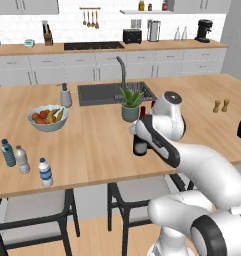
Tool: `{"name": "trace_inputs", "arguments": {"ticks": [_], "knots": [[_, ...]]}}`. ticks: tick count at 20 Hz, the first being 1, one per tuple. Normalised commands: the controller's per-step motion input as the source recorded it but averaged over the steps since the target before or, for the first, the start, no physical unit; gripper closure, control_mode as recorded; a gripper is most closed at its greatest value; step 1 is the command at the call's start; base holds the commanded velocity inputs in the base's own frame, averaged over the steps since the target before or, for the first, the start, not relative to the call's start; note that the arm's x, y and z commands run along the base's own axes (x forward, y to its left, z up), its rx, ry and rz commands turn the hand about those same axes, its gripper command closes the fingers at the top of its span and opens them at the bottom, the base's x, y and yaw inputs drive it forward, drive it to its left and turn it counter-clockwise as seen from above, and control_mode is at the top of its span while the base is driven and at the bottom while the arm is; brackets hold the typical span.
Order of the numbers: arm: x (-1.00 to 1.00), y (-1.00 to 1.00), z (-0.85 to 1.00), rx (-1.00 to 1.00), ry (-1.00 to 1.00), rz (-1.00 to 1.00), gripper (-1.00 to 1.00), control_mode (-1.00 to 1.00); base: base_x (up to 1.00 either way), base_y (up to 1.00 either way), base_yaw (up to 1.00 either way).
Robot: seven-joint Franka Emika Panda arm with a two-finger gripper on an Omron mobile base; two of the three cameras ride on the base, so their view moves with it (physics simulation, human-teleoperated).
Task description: Move the plastic bottles in the middle to the plastics group, and the glass bottles in the middle to the glass group.
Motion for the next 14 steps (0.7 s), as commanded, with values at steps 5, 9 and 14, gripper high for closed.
{"name": "trace_inputs", "arguments": {"ticks": [5,9,14], "knots": [[0.12,-0.01,0.00,0.00,-0.03,-0.01,-1.00,-1.00,0.00,0.00,0.00],[0.00,-0.01,-0.01,0.00,-0.08,0.00,-1.00,-1.00,0.00,0.00,0.00],[0.00,-0.01,0.47,-0.01,-0.20,-0.09,-1.00,-1.00,0.00,0.00,0.00]]}}
